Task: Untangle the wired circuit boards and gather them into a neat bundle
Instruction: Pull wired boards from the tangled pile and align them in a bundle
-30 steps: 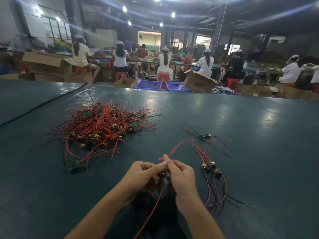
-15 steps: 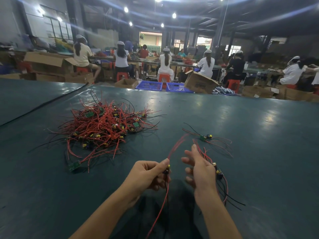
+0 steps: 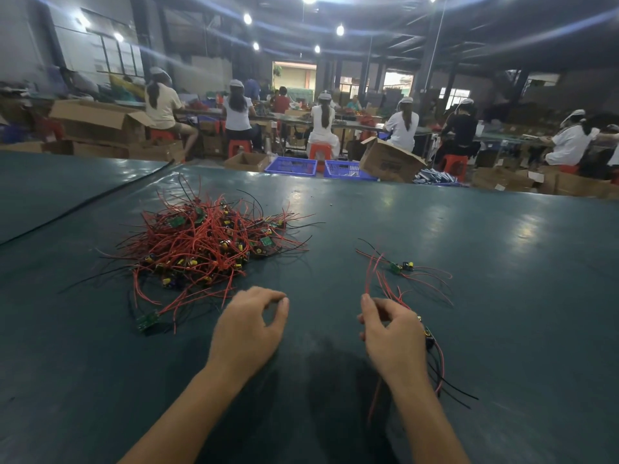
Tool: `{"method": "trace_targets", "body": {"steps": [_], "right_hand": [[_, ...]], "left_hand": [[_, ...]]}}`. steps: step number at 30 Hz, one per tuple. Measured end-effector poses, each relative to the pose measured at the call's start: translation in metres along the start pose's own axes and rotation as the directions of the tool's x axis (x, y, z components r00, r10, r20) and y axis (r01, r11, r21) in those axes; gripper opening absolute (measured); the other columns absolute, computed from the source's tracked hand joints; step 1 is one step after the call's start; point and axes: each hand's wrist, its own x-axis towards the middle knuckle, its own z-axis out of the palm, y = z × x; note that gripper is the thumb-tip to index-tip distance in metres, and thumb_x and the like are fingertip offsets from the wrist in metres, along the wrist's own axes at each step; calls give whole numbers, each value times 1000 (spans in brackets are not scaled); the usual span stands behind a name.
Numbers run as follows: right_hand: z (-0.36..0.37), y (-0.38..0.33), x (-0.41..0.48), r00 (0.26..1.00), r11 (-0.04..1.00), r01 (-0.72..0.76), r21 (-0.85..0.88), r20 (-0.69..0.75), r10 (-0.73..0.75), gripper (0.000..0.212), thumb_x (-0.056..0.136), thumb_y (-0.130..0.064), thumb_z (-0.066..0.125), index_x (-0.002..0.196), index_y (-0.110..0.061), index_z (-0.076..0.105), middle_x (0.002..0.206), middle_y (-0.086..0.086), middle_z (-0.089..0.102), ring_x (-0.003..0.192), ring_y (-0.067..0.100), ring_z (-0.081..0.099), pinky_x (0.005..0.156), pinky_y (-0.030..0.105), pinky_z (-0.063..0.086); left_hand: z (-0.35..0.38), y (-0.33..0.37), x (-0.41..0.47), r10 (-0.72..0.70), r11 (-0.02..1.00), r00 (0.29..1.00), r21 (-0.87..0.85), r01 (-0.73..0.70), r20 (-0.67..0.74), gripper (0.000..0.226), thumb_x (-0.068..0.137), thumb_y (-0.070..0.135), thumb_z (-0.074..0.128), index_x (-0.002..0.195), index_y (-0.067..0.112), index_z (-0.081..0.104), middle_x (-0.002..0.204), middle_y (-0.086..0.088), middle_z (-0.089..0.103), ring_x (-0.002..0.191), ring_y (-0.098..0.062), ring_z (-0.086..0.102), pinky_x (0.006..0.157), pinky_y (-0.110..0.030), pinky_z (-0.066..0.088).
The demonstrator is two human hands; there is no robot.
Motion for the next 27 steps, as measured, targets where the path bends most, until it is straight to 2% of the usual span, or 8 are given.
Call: {"method": "trace_targets", "body": {"steps": [2,6,9,13,16,18,23,27], "right_hand": [[-11,5,6,999,969,8,-246,-44,-19,31,95,-44,54,80,-22,68,70,-10,66,72,20,62,65,32,48],[-22,9,10,996,866,-67,-496,-91,25,32,96,-46,50,85,-21,67,65,-7,49,76,25,51,60,31,37],[-25,8,10,994,850,-82,-520,-103,32,24,97,-41,52,106,-25,68,66,-6,39,92,27,53,63,32,38],[-25,6,8,992,818,-117,-564,-100,74,44,95,-38,55,139,-33,51,77,-2,43,103,27,55,73,33,40],[-20,4,5,997,766,-47,-642,-76,-3,52,95,-37,55,145,-26,45,129,1,61,120,27,46,93,37,41],[-11,-1,-2,993,839,43,-543,-69,-96,52,93,-34,58,143,-21,48,140,0,55,124,27,44,99,39,38],[25,-10,-24,955,926,294,-235,97,-279,41,92,-29,63,131,-14,61,122,-5,66,116,17,53,100,26,38],[43,-16,-32,952,978,47,202,288,-106,24,98,-22,57,118,-16,67,103,-9,70,100,1,64,91,18,48]], "left_hand": [[-6,-16,6,-1,980,999,198,9,-38,23,87,27,66,108,16,70,113,0,62,106,-22,54,92,-39,46],[-12,-45,12,-265,893,962,394,217,70,41,90,39,57,130,26,56,140,-2,47,127,-26,40,104,-45,34],[-12,-57,12,-312,875,942,424,235,121,36,93,37,54,126,24,61,130,2,58,119,-25,49,99,-44,37],[-15,-59,14,-273,903,960,362,231,67,21,93,25,57,105,15,71,104,-1,68,102,-27,59,91,-44,44],[-16,-52,13,-220,946,975,245,212,7,19,92,17,57,82,9,71,75,-2,66,79,-28,61,80,-44,48],[-15,-46,12,-178,967,984,184,179,-22,16,91,14,59,83,7,72,75,-4,67,77,-26,60,77,-42,49],[-12,-20,7,-28,998,998,63,31,-61,13,83,9,67,71,5,71,68,-3,67,70,-25,60,67,-33,47],[-8,10,-4,244,969,969,34,-243,-36,33,81,29,53,53,12,60,55,4,59,54,-18,54,60,-29,46]]}}
